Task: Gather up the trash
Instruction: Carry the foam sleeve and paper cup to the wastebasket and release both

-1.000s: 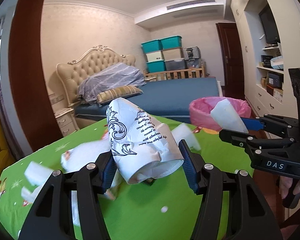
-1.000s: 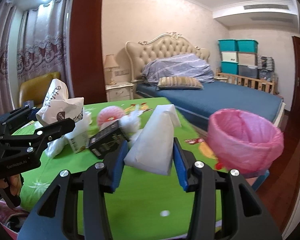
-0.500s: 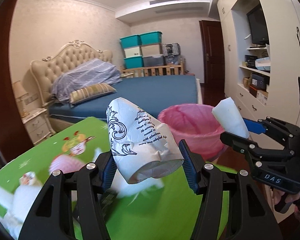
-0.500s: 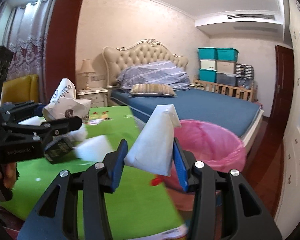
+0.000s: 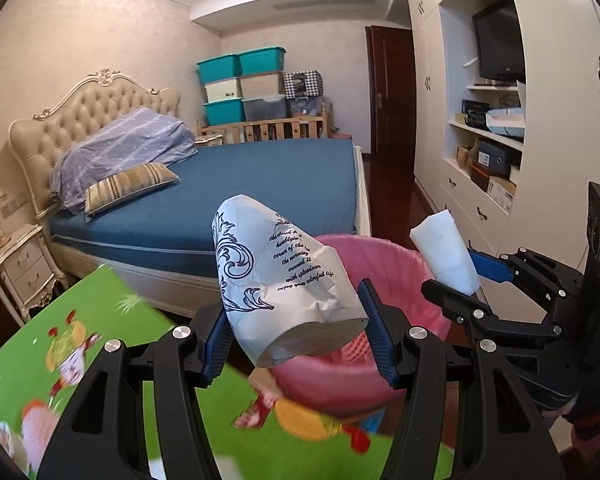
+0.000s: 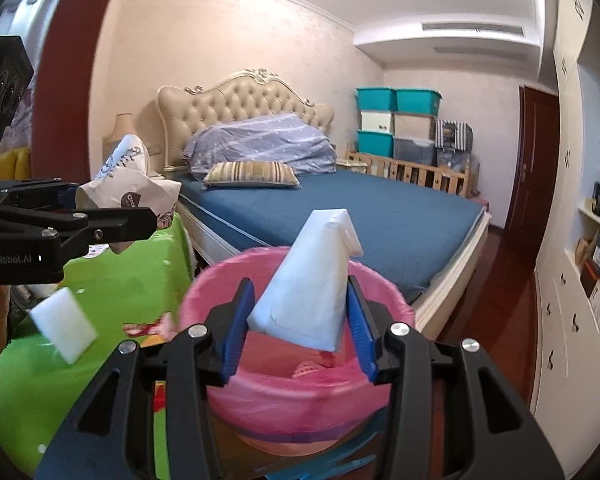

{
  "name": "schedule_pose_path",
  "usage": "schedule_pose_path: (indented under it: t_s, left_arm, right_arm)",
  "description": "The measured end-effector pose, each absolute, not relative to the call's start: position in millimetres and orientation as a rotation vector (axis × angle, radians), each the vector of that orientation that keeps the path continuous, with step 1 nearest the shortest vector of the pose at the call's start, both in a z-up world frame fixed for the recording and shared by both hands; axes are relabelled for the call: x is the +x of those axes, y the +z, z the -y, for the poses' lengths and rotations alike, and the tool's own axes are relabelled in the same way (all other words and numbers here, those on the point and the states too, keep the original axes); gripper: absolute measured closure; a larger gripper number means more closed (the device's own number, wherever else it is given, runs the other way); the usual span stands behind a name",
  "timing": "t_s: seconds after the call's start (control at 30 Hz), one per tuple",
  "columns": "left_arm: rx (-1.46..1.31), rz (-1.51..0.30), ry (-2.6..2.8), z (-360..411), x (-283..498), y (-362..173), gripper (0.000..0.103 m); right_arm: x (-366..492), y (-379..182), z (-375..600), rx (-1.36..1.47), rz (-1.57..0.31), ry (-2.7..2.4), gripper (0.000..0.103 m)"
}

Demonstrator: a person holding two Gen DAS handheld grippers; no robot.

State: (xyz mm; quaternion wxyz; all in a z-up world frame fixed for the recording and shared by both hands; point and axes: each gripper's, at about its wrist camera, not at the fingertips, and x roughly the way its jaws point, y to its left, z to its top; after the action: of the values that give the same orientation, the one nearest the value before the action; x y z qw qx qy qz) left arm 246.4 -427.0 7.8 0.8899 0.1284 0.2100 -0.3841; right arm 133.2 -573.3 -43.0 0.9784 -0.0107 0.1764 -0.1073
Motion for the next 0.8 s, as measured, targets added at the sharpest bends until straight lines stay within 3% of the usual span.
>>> schedule_pose_path:
  t_s: [0.43, 0.47, 0.5, 0.53, 0.8]
  left_arm:
    - [0.205, -0.574, -0.840, 492, 298, -8, 0.047]
    - [0.198, -0.598, -0.851, 495, 303, -10, 0.042]
    - [0.196, -0.607, -0.837, 496, 305, -11, 0.038]
    - [0.190, -0.604, -0.809, 496, 308, -12, 0.030]
    - [0.172, -0.533, -0.710, 441, 290, 4, 0.013]
  right_arm:
    - [178, -66, 610, -0.028, -0.426, -0.210, 0.053]
    - [181, -68, 611, -0.034, -0.431, -0.198, 0.049]
    - [184, -70, 612, -0.044, -0.439, -0.187, 0.035]
    - [184, -72, 616, -0.052, -0.441, -0.193, 0.032]
    - [131, -59, 616, -0.015, -0.372, -0.218, 0.024]
